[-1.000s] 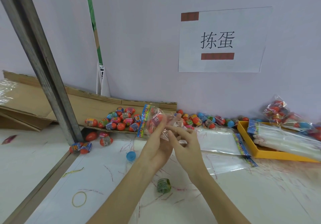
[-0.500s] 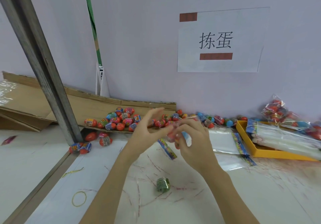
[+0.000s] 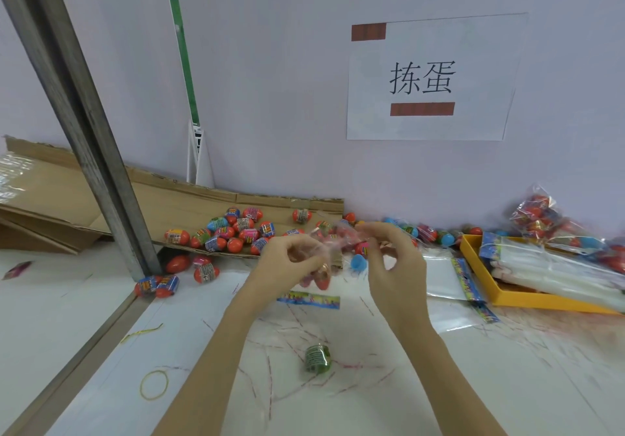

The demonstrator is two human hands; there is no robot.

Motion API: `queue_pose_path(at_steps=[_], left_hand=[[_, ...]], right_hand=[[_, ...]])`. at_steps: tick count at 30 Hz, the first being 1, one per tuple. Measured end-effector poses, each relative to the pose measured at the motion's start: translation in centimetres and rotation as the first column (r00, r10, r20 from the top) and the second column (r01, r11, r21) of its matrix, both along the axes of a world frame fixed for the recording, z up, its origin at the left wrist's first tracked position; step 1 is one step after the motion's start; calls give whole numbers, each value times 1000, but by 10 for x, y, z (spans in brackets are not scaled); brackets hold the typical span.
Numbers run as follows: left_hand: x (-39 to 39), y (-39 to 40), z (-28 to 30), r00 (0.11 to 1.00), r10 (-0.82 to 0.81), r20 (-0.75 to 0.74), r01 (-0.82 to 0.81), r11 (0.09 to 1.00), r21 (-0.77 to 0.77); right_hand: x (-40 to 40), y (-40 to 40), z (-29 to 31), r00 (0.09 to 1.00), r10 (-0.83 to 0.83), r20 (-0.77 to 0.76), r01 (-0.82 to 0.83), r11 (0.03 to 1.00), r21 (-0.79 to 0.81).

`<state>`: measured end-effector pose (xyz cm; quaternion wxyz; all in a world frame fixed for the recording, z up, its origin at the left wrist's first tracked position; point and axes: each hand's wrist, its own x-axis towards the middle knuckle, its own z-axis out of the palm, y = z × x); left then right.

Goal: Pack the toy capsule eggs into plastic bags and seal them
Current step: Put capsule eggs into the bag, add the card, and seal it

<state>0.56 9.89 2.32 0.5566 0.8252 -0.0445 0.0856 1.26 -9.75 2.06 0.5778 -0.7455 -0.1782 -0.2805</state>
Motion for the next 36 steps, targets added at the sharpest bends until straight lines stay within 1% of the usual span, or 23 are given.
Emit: queue_pose_path(at_steps=[1, 2, 3, 4, 5, 6, 8, 12, 17, 20, 21, 22, 24, 26, 27, 28, 29, 30, 31, 32, 33, 34, 36], left_hand=[[3, 3, -3, 993, 107, 45, -108, 994, 12], [7, 8, -8, 964, 238, 122, -248, 965, 80], [10, 12, -13, 916, 344, 208, -383, 903, 193], [12, 15, -18, 877, 395, 273, -467, 833, 297], [13, 18, -23, 862, 412, 295, -501, 785, 365], [13, 20, -25, 865, 417, 277, -499, 767, 404], [13, 19, -30, 877, 425, 226, -481, 759, 439], [13, 20, -32, 867, 436, 240, -494, 698, 518], [11, 20, -30, 857, 480, 185, -507, 726, 465], [12, 20, -29, 856, 492, 160, -502, 715, 486], [12, 20, -29, 859, 485, 163, -500, 725, 474], [12, 20, -28, 861, 477, 176, -503, 747, 435], [12, 17, -21, 859, 468, 208, -510, 813, 279], [9, 13, -11, 874, 456, 171, -467, 884, 29], [8, 10, -5, 905, 412, 103, -395, 905, -156], [7, 5, 0, 946, 324, 22, -295, 885, -362], [6, 1, 3, 976, 213, -40, -204, 836, -510], [5, -3, 5, 993, 97, -62, -115, 795, -595], [3, -7, 6, 998, -4, -58, -33, 780, -625], [2, -11, 7, 996, -83, -45, 37, 785, -618], [1, -14, 6, 991, -131, -32, 88, 811, -579], [0, -17, 4, 988, -155, -27, 117, 838, -533], [-2, -20, 2, 987, -158, -38, 121, 871, -476]], right_hand=[[1, -2, 2, 999, -20, -33, 21, 998, 57], [3, -5, 3, 997, -29, -76, 37, 993, 111], [6, -7, 3, 992, -28, -125, 48, 986, 163], [8, -8, 2, 983, -14, -183, 54, 975, 214], [9, -8, 1, 969, 13, -248, 55, 963, 264], [10, -7, 0, 951, 44, -307, 55, 950, 308], [10, -5, -2, 920, 90, -381, 53, 936, 348], [9, -1, -6, 901, 95, -423, 39, 954, 297], [9, 3, -13, 869, 104, -484, 19, 970, 242], [7, 6, -16, 864, 119, -490, -13, 977, 214], [6, 7, -17, 862, 122, -492, -22, 979, 203], [6, 9, -18, 861, 121, -494, -27, 981, 192], [5, 10, -20, 862, 113, -493, -31, 985, 172], [4, 10, -20, 868, 117, -483, -43, 986, 162], [4, 9, -19, 874, 131, -468, -62, 985, 161], [4, 9, -18, 885, 152, -440, -91, 983, 157], [4, 9, -17, 900, 175, -398, -127, 981, 146], [4, 9, -16, 915, 205, -347, -169, 977, 130], [4, 10, -16, 925, 238, -297, -215, 971, 108], [3, 11, -16, 929, 267, -257, -255, 964, 78], [3, 12, -17, 933, 279, -227, -278, 960, 39], [3, 13, -18, 941, 268, -207, -275, 961, -5], [4, 12, -20, 963, 201, -179, -219, 972, -87]])
